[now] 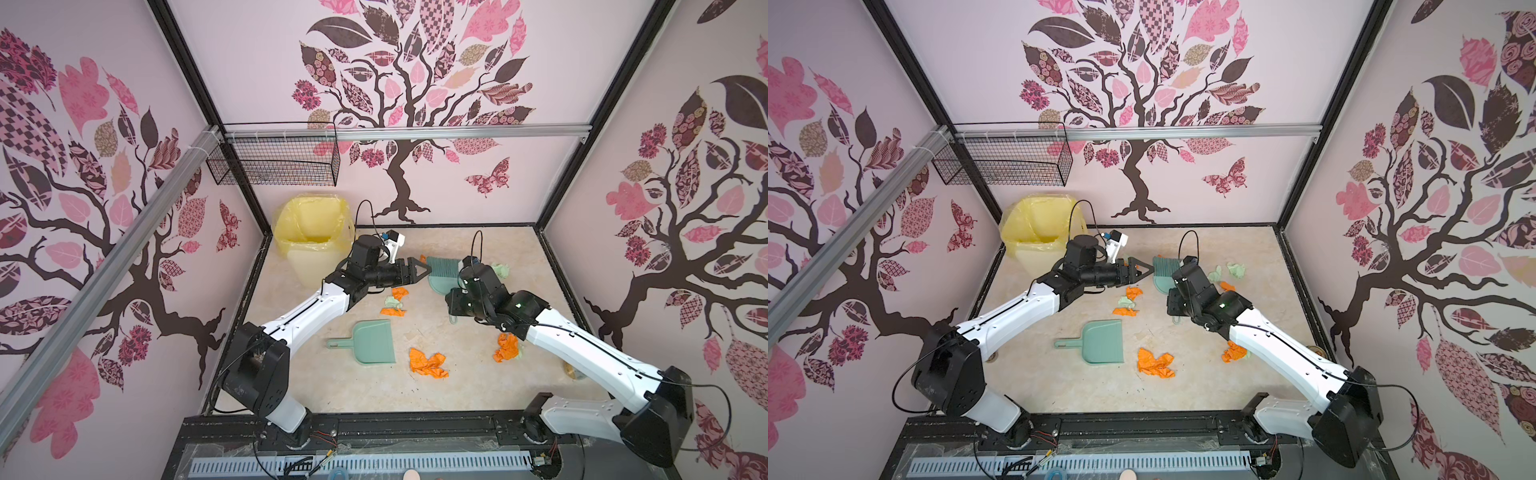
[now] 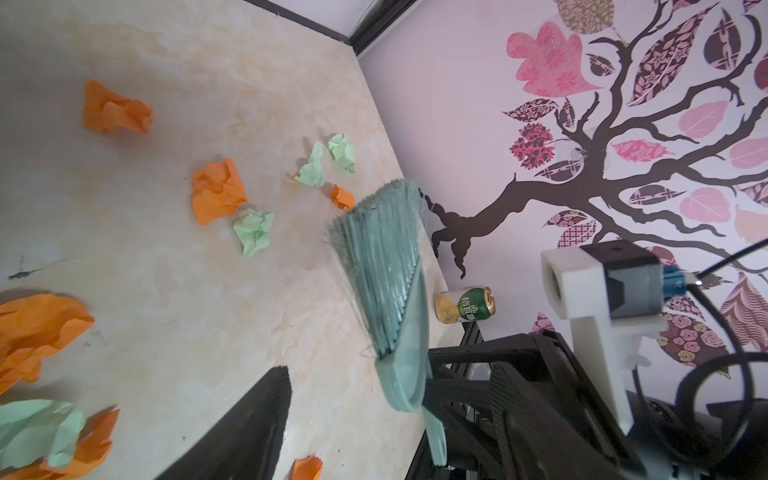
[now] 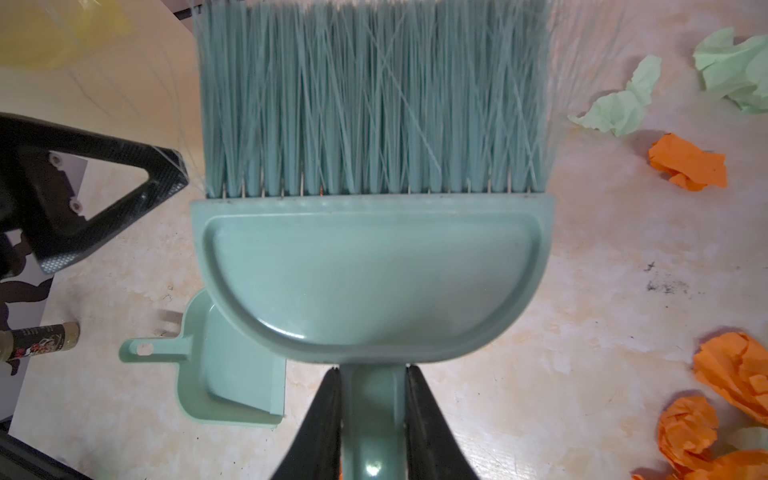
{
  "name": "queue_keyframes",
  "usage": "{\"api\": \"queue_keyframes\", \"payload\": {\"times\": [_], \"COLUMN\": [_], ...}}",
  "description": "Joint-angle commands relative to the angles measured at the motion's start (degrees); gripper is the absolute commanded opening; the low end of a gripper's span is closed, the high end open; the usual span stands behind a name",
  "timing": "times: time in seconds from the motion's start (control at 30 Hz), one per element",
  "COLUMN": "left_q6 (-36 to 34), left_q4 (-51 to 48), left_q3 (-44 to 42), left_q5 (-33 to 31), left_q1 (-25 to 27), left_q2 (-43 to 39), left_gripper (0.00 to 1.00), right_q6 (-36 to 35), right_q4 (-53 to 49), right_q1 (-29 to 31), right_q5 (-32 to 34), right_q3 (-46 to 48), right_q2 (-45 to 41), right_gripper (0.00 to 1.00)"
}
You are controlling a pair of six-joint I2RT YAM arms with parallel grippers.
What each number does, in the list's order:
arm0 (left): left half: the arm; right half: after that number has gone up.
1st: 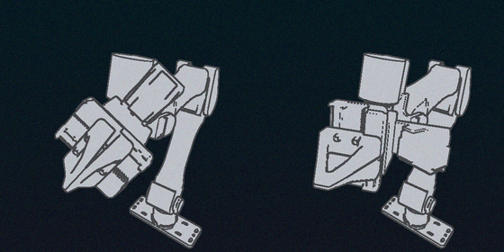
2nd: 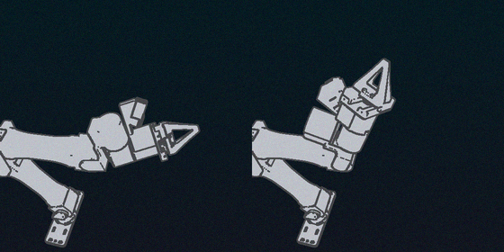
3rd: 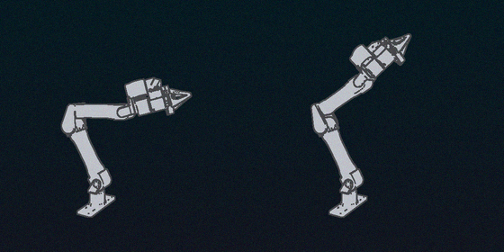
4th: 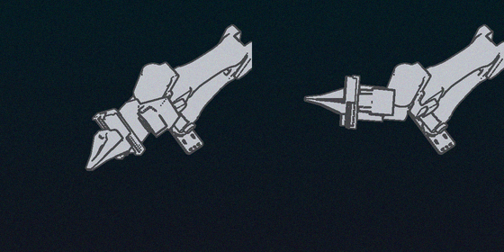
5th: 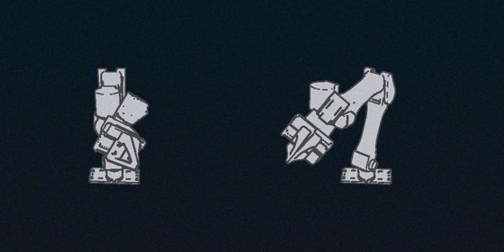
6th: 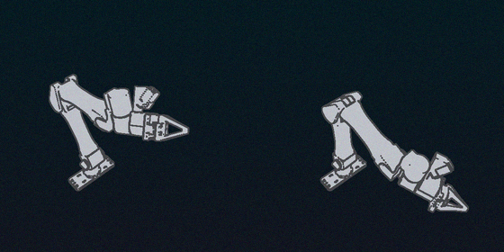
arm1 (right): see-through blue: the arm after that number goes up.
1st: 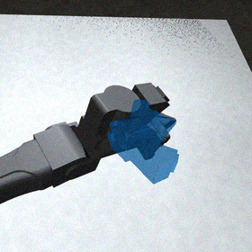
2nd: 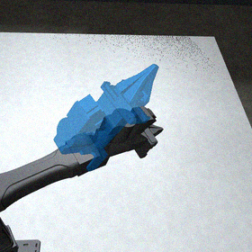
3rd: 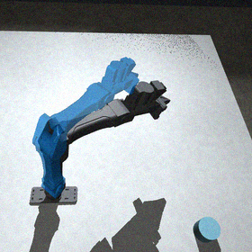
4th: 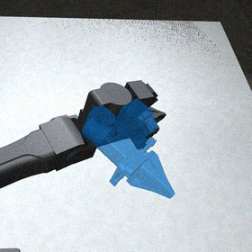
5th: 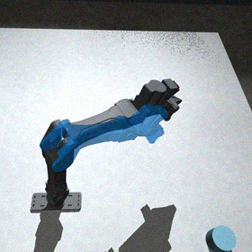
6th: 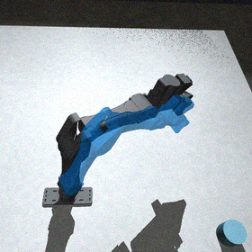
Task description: Sweep away the paper scraps from the table
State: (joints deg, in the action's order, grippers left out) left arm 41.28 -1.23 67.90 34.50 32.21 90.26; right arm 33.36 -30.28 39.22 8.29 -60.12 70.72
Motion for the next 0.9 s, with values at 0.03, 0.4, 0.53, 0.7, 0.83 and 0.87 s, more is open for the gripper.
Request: {"api": "queue_keyframes", "payload": {"times": [0.03, 0.4, 0.53, 0.7, 0.83, 0.87], "left_q6": [2.22, -7.52, -7.27, -10.21, -11.09, -11.43], "left_q4": [3.89, -7.0, -8.89, -10.17, -12.33, -12.77], "left_q3": [1.14, 4.22, 6.41, 9.33, 12.78, 13.35], "left_q5": [-1.63, 9.26, 16.94, 16.61, 17.27, 17.02], "left_q1": [2.21, 0.83, -1.15, -1.45, -1.25, -1.11], "left_q2": [1.12, 3.34, 5.99, 6.04, 8.88, 9.43], "left_gripper": [0.78, 0.79, 0.78, 0.78, 0.78, 0.78], "right_q6": [0.67, -3.97, -6.91, -8.36, -8.8, -8.89], "right_q4": [1.96, -0.51, -1.76, -2.74, -1.92, -1.87], "right_q1": [0.33, 0.4, 0.42, 0.34, 0.4, 0.41], "right_q5": [-1.31, -0.82, -0.04, 0.54, -0.61, -0.83], "right_q3": [-3.95, -4.57, -4.17, -3.89, -3.92, -4.08], "right_q2": [2.14, -0.96, -2.1, -3.77, -3.94, -3.67], "right_gripper": [0.19, 0.2, 0.2, 0.2, 0.2, 0.2]}}
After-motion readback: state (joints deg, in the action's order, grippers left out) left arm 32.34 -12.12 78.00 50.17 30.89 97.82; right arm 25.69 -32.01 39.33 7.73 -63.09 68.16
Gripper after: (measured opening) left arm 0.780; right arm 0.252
